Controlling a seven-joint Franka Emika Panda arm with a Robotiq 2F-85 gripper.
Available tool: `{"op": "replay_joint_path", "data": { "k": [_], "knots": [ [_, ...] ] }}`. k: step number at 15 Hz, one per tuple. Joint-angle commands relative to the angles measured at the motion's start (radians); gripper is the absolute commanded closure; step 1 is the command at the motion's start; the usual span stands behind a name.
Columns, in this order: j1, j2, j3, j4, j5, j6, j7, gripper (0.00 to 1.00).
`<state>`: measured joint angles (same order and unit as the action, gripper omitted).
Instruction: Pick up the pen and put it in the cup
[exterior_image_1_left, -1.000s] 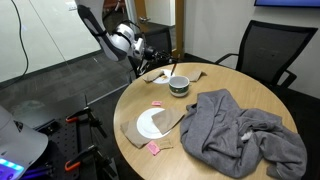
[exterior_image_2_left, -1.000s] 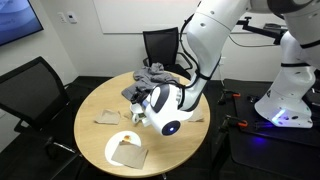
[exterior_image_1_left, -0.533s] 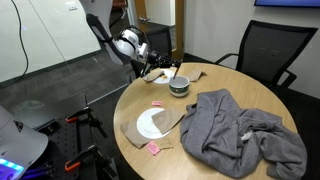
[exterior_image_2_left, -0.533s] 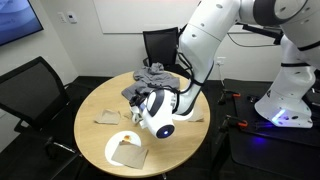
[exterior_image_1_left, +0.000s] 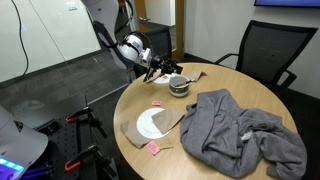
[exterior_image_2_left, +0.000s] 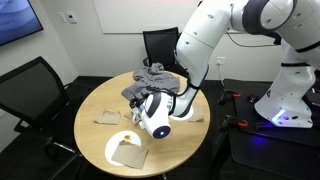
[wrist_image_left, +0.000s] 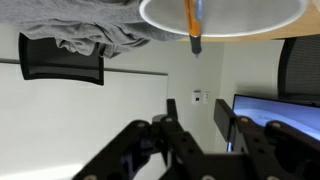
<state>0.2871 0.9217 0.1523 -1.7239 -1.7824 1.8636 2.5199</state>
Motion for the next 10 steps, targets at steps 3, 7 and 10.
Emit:
{"op": "replay_joint_path", "data": {
  "k": [3,7,10],
  "knots": [
    [-0.007,-0.001,0.016,0.015,0.011,-0.026,-0.004,0.08],
    [-0.001,-0.069,0.028,-0.034,0.014,-0.034,0.011,0.0],
    [0.003,-0.135,0.044,-0.074,0.025,-0.055,0.023,0.0]
  ]
}}
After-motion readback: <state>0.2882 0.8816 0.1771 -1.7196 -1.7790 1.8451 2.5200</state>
